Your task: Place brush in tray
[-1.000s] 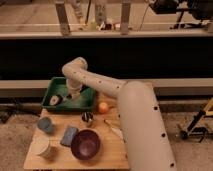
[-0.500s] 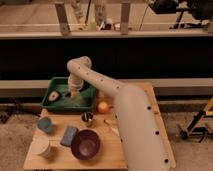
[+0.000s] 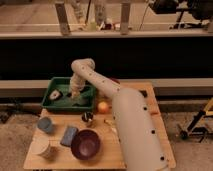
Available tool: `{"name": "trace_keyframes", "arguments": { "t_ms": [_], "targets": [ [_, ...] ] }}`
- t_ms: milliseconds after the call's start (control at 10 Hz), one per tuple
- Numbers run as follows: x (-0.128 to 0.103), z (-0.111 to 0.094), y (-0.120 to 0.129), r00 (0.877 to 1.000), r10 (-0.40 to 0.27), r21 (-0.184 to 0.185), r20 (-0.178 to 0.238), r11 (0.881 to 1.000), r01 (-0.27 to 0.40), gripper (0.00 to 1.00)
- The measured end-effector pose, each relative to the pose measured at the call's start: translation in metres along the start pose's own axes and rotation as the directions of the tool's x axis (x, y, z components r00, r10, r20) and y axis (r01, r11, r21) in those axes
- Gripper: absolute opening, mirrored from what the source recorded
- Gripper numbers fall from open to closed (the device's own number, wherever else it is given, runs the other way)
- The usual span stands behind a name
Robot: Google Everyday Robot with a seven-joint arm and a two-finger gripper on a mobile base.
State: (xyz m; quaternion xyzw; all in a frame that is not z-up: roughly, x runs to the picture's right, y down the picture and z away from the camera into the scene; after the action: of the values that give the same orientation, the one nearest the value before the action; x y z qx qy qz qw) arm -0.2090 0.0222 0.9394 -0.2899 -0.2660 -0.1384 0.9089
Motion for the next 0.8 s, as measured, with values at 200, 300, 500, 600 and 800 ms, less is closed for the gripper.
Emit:
{"name": "trace_keyframes", "arguments": {
  "t_ms": [200,300,500,600,800],
  "targets": [
    [0.0043,0.0038,-0.0006,1.000,0.003,-0.003,0.005,1.000,-0.003,0.29],
    [0.0038,0.0044,-0.0009,1.000,0.002,-0.004,0.002,1.000,-0.002,0.39],
    [0.0021,0.0061,-0.0010,1.000,-0.003,-0.005,-0.002,1.000,0.003,0.57],
    [0.0017,0.0057,-0.0013,1.000,-0.005,-0.004,-0.005,1.000,0.005,0.69],
    [0.0017,0.0051,-0.0014,1.000,-0.009,-0.001,-0.009,1.000,0.009,0.80]
  ]
}}
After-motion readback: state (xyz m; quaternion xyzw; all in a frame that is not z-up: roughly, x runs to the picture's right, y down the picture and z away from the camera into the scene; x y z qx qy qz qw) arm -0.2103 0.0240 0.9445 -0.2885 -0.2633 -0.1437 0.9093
